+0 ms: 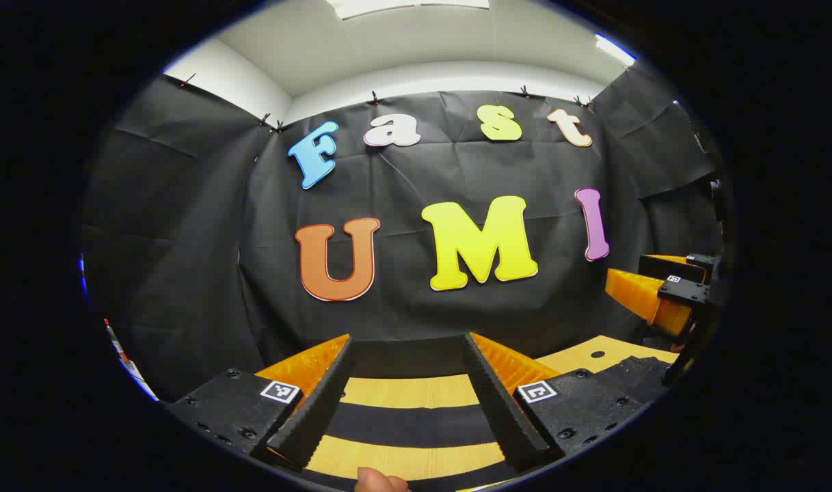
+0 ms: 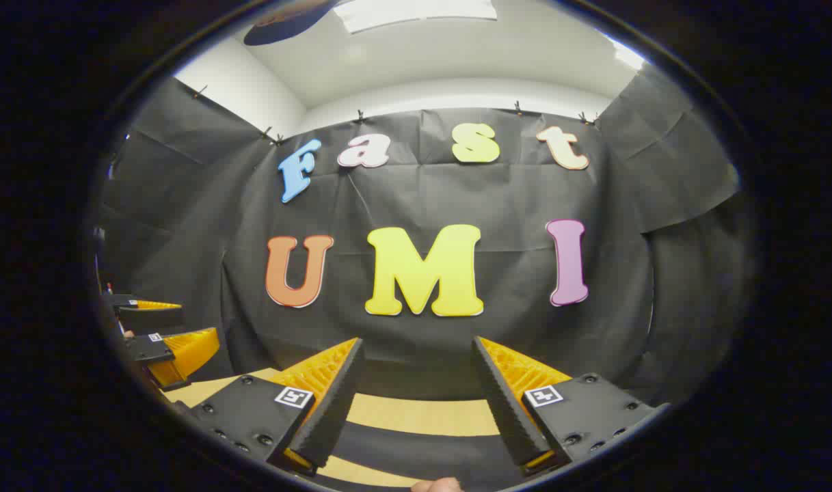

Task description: Grasp the waist and the cuffs of the jeans and fold them to make the two legs overlap; first hold the waist and fold one-third of the jeans toward the cuffs, then hold the cuffs and fold the remaining one-third in the same direction to finish folding.

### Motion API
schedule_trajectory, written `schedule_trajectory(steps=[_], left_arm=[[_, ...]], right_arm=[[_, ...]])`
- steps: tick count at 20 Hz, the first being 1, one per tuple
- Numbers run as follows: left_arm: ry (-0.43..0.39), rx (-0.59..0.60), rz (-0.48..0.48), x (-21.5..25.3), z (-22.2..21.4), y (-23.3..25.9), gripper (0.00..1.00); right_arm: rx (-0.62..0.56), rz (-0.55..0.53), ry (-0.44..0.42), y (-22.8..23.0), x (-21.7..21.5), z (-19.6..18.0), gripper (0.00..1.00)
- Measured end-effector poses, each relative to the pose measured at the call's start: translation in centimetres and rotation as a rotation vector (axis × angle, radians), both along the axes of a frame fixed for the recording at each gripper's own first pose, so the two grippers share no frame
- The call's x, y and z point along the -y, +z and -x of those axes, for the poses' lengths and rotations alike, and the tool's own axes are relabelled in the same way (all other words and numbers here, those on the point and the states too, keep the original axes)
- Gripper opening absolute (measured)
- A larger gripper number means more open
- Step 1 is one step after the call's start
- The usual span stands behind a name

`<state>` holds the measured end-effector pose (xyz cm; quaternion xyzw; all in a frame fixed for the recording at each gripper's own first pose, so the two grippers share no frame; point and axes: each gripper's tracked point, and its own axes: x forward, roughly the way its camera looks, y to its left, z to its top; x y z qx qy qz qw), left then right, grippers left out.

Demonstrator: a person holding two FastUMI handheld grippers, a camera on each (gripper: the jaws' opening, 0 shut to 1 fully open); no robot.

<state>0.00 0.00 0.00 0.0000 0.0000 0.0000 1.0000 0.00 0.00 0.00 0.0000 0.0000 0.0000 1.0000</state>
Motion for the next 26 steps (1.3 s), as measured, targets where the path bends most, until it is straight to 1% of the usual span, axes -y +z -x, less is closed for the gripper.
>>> schedule_trajectory(steps=[1,5,8,15,20,26], left_arm=[[-0.01,-0.002,0.004,0.2,-0.1,-0.3,0.99],[-0.035,-0.008,0.0,0.5,-0.3,-0.7,0.99],[-0.041,-0.013,0.004,0.3,-0.5,-0.8,0.99],[-0.01,-0.012,0.015,-0.4,-0.4,-0.7,0.99],[-0.001,-0.016,0.026,-0.6,-0.2,-0.7,1.0],[0.031,-0.01,0.04,-0.9,0.1,-0.6,0.99]], right_arm=[[-0.008,-0.003,-0.014,-0.5,0.1,0.0,0.93],[-0.025,-0.018,-0.068,-0.8,0.9,0.0,0.93],[-0.024,-0.011,-0.088,-0.8,1.4,0.1,0.93],[-0.041,0.012,-0.071,-1.1,0.9,0.2,0.94],[-0.053,0.025,-0.039,-1.3,0.0,0.3,0.94],[-0.043,0.033,-0.015,-0.8,-0.5,0.7,0.94]])
